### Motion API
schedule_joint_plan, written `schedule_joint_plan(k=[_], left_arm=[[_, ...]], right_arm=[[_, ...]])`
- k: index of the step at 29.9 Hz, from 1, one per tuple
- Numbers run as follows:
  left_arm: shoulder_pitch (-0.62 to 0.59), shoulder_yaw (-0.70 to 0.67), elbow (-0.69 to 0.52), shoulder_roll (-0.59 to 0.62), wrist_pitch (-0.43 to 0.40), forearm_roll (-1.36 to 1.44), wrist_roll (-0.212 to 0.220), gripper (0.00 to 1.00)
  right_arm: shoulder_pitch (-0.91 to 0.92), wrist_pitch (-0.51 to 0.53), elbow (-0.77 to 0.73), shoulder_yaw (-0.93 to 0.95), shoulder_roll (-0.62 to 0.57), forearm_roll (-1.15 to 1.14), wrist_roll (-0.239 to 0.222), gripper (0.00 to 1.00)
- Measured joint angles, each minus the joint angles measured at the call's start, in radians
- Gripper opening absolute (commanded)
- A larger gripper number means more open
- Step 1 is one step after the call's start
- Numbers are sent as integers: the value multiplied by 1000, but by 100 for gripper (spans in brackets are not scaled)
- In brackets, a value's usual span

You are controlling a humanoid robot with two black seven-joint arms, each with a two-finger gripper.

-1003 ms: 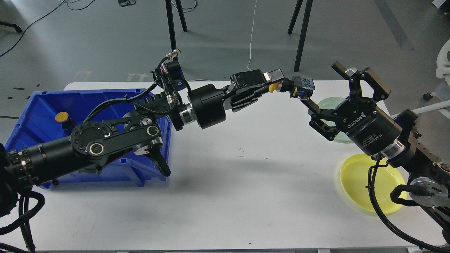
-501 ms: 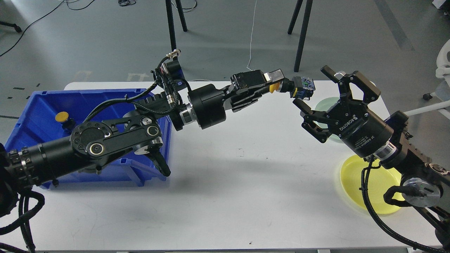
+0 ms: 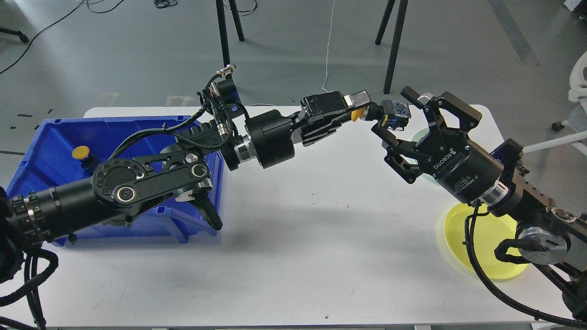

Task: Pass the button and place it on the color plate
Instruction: 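Grasp the button from the left gripper with the right gripper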

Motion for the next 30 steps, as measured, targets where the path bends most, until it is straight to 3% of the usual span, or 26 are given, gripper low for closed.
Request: schedule_joint_plan(k=[9, 13, 18, 20, 23, 25, 30], left_arm=[[0, 0, 1, 0, 1, 3, 0, 15], [0, 0, 1, 0, 3, 3, 0, 15], [0, 1, 1, -1, 6, 7, 0, 16], [0, 2, 1, -1, 7, 7, 0, 21], [1, 2, 1, -2, 12, 8, 0, 44], [2, 2, 1, -4, 25, 8, 0, 53], [14, -1, -1, -22, 70, 7, 0, 61]], right_arm=[[1, 0, 2, -1, 0, -2, -32, 28], [1, 0, 4, -1, -8, -1, -34, 12], [0, 0, 4, 2, -11, -1, -48, 7], [0, 0, 5, 2, -11, -1, -51, 6], [0, 0, 5, 2, -12, 0, -54, 5], [0, 0, 5, 2, -12, 0, -55, 3], [0, 0, 4, 0, -12, 0, -58, 1]])
